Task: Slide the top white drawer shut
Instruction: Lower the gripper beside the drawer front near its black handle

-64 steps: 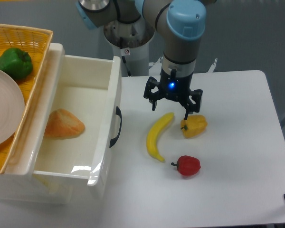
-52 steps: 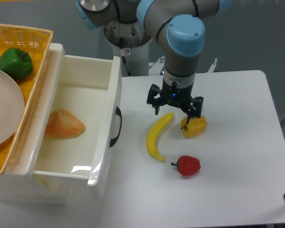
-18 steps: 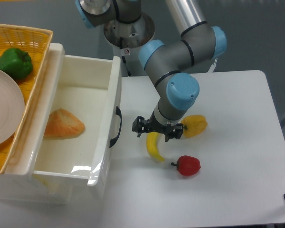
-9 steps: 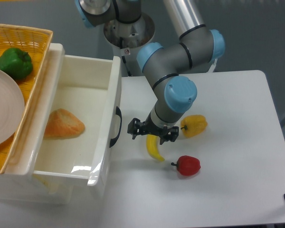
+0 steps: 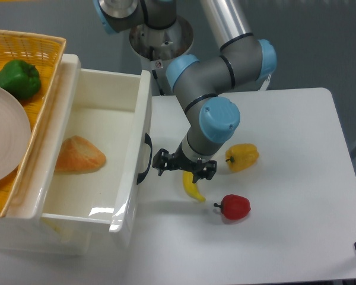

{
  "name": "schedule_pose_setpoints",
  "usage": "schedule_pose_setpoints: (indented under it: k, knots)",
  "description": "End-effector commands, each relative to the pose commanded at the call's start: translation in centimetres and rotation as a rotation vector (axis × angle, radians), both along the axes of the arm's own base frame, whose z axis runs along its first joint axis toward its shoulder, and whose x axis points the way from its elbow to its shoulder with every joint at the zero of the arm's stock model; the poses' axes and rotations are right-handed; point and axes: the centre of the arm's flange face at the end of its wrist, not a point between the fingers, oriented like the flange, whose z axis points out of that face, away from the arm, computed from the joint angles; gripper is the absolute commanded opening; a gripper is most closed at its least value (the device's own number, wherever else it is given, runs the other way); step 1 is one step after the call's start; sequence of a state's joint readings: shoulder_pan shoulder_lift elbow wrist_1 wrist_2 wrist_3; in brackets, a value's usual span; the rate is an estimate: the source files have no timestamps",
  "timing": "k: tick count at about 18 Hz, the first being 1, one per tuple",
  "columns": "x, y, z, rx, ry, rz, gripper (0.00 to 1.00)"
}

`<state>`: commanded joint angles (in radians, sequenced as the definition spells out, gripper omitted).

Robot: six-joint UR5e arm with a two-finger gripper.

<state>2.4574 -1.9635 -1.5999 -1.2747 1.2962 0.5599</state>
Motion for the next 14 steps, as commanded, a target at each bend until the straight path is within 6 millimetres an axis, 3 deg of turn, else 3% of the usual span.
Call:
schedule_pose_setpoints:
  k: [14]
  knots:
    - [1.4, 1.0, 0.9, 0.026, -0.01, -0.011, 1.0]
